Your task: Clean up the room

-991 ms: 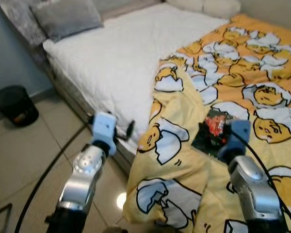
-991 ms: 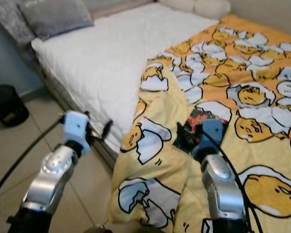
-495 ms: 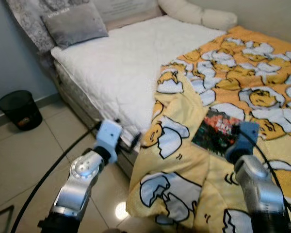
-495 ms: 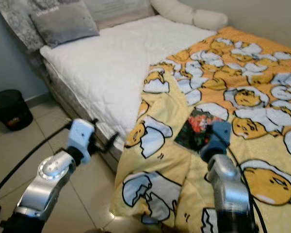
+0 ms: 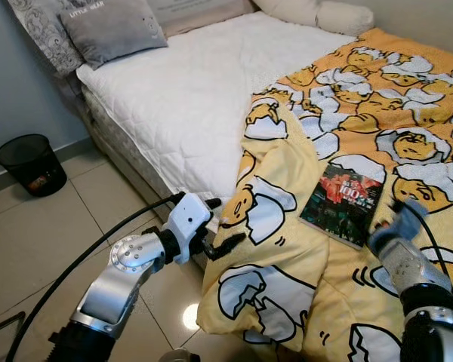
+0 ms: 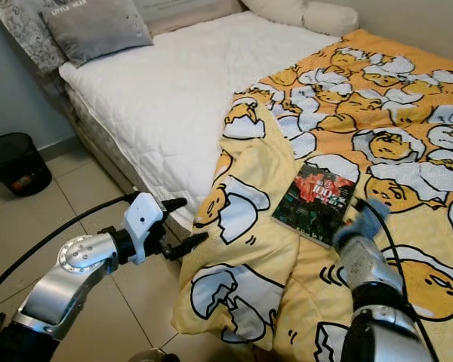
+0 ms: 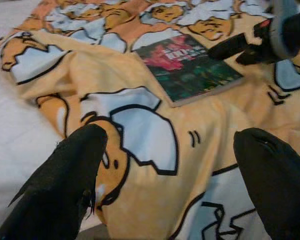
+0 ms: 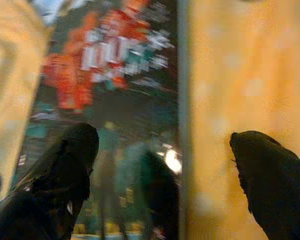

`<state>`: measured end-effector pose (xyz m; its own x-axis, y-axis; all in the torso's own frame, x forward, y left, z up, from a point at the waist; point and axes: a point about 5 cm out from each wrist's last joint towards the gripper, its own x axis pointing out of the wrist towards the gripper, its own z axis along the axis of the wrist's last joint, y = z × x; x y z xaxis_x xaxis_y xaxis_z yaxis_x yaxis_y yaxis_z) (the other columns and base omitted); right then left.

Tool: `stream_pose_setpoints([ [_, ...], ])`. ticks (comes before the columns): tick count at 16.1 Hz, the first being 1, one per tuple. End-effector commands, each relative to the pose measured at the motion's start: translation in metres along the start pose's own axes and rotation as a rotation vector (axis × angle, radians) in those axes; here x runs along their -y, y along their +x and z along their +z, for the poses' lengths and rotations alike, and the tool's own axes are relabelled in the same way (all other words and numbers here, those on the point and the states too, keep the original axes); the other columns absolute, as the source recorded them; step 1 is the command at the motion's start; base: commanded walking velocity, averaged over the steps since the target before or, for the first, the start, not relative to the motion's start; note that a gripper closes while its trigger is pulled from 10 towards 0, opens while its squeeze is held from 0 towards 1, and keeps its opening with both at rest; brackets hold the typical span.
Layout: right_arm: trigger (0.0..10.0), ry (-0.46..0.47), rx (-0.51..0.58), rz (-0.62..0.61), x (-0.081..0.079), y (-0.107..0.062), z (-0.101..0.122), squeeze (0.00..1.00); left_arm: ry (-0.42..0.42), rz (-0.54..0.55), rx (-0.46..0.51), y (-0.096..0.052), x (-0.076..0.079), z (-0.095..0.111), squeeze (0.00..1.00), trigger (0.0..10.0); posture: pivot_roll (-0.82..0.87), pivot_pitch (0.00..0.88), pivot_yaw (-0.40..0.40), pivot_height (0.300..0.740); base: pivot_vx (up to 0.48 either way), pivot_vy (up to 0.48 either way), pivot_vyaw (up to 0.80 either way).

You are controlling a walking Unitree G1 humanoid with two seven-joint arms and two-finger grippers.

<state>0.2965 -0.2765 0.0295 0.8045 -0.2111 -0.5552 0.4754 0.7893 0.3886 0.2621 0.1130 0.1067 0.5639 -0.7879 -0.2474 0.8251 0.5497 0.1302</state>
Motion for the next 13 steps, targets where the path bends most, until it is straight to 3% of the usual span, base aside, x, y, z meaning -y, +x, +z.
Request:
stream_pose_setpoints([
  [1, 10.0, 0.069, 0.027, 0.004, 0.000, 0.001, 0.008, 0.00, 0.013, -0.040, 0.003, -0.002, 0.001, 0.007, 0.77, 10.0, 0.00, 0.000, 0.038, 0.740, 0.000, 0.000, 0.00],
  [6, 10.0, 0.260, 0.015, 0.152, -0.009, 0.003, 0.005, 0.00, 0.014, -0.064, -0.024, -0.009, 0.001, 0.005, 0.76, 10.0, 0.01, 0.000, 0.037, 0.740, 0.000, 0.000, 0.00],
  [13, 10.0, 0.273, -0.040, 0.107, 0.001, 0.002, -0.014, 0.00, 0.003, -0.075, -0.045, -0.011, 0.009, 0.001, 0.76, 10.0, 0.02, 0.000, 0.028, 0.740, 0.000, 0.000, 0.00],
])
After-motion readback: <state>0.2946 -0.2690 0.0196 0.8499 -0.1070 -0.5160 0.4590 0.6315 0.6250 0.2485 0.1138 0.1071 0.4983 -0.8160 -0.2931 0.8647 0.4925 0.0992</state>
